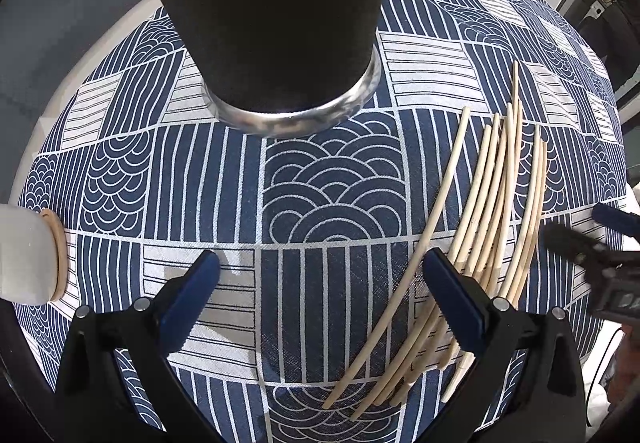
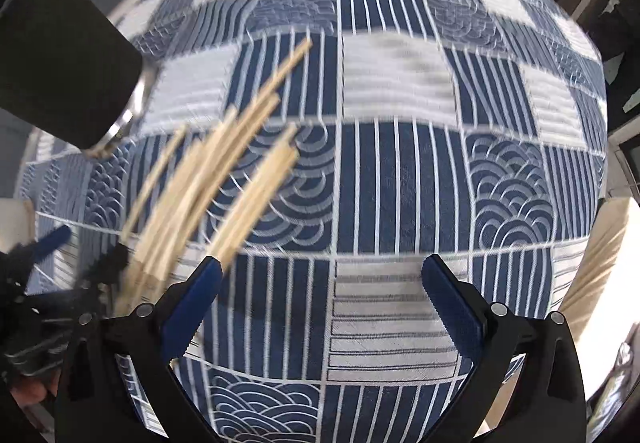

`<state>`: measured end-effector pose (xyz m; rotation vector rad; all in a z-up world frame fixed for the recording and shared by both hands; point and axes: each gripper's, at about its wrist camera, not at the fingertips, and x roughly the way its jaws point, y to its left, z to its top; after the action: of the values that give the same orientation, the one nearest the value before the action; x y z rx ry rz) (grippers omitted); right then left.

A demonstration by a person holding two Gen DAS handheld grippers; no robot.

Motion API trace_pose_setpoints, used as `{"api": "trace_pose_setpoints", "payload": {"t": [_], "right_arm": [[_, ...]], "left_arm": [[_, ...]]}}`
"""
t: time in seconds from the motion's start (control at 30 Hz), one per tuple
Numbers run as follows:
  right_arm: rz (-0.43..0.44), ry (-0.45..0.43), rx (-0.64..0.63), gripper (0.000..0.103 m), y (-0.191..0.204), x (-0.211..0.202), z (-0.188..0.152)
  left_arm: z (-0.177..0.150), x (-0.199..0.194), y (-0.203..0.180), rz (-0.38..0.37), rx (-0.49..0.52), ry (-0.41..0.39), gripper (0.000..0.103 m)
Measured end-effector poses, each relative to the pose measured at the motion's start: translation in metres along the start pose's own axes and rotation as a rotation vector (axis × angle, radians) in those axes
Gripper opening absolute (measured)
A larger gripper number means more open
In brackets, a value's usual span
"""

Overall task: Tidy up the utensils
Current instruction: 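Lower the left tool toward the pile of wooden sticks, then close the left gripper on one wooden stick and lift it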

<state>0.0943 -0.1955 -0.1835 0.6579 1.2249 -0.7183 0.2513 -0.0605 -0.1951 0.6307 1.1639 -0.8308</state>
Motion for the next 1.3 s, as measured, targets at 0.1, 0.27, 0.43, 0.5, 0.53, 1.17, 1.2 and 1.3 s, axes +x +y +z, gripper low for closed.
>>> {"api": "trace_pose_setpoints", "payload": {"t": [0.1, 0.27, 0.43, 0.5, 0.53, 1.17, 1.2, 1.3], "right_arm": [[0.049, -0.029, 0.031, 0.097, 0.000, -0.002, -0.003], [-0.019, -0.039, 0.006, 0.096, 0.010, 0.003, -0.007], [-0.022, -0.057, 0.042, 0.097, -0.004, 0.000, -0.016], [-0.031, -0.040, 0.068, 0.096, -0.003, 0.000, -0.014], [-0.036, -0.037, 0.090, 0.097, -0.003, 0.002, -0.011], [0.015, -0.097, -0.039, 0.005, -0.015, -0.011, -0.017], [0.065, -0.085, -0.025, 0.005, -0.023, -0.011, -0.015], [0.152, -0.056, -0.014, 0.005, -0.038, -0.012, -0.012]], "left_arm": [[0.002, 0.000, 0.001, 0.000, 0.003, -0.001, 0.099], [0.006, 0.001, 0.001, -0.007, 0.025, 0.013, 0.099], [0.015, 0.005, -0.001, -0.021, 0.070, 0.028, 0.099], [0.018, 0.007, -0.002, -0.026, 0.086, 0.031, 0.099], [0.019, 0.007, -0.002, -0.029, 0.090, 0.032, 0.099], [0.008, -0.012, -0.023, -0.052, 0.135, -0.036, 0.024], [0.006, -0.013, -0.026, -0.054, 0.128, -0.039, 0.012], [0.001, -0.015, -0.033, -0.040, 0.107, -0.059, 0.005]]}}
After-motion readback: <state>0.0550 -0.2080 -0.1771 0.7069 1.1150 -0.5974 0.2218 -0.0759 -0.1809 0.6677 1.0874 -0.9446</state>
